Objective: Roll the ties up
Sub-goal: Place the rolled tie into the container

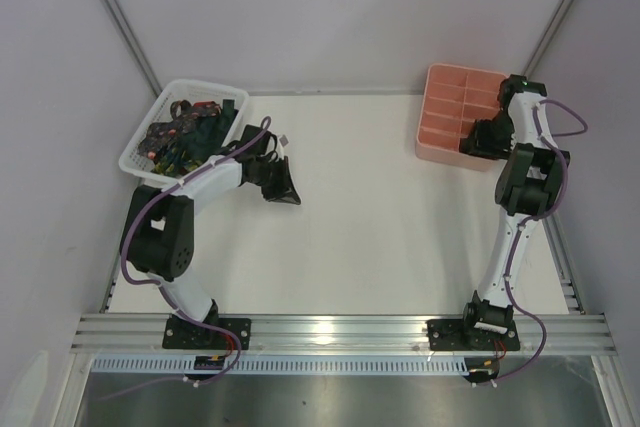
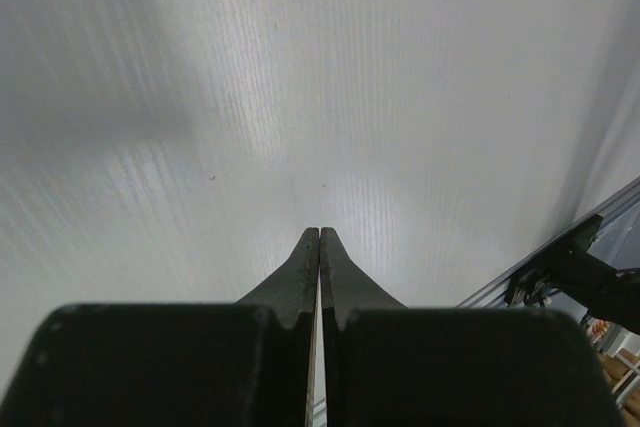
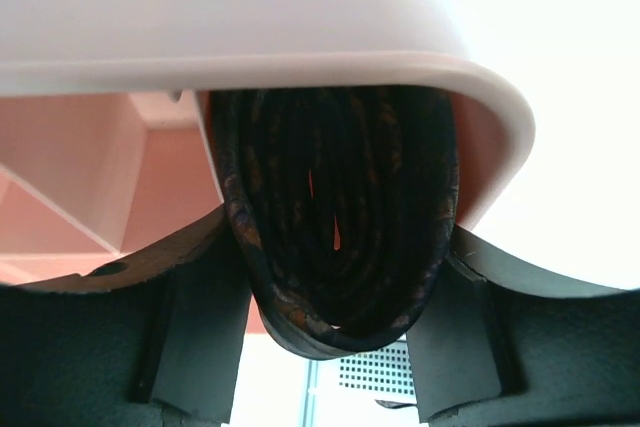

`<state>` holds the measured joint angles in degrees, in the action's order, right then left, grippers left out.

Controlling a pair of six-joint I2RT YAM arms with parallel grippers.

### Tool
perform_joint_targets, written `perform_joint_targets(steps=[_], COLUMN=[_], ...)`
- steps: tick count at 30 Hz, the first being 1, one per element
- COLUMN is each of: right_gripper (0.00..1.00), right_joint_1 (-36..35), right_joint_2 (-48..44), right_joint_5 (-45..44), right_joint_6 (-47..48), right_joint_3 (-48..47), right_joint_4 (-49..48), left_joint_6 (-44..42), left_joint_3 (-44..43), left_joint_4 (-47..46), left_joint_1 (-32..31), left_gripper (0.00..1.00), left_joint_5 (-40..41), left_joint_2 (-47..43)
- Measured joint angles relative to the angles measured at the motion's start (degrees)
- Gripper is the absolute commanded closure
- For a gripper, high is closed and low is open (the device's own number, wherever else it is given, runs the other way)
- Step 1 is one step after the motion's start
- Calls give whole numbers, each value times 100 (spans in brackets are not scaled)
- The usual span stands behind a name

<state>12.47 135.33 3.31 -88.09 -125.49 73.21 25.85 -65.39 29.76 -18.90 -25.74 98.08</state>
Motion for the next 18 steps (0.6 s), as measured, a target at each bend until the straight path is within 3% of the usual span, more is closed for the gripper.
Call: perform_joint_targets(steps=[6,18], right_gripper=[27,20], right_joint_1=[11,37], right_joint_2=[48,400], right_joint_5=[28,63], right_joint_6=[186,468], right_joint_3=[-227,-310], right_joint_4=[114,57], left_joint_6=[2,9], left_joint_3=[0,0], left_joint_4=[-4,-11], left_joint_1=[57,66], left_gripper=[98,98], left_joint_5=[-11,-44], left_joint_2=[0,0])
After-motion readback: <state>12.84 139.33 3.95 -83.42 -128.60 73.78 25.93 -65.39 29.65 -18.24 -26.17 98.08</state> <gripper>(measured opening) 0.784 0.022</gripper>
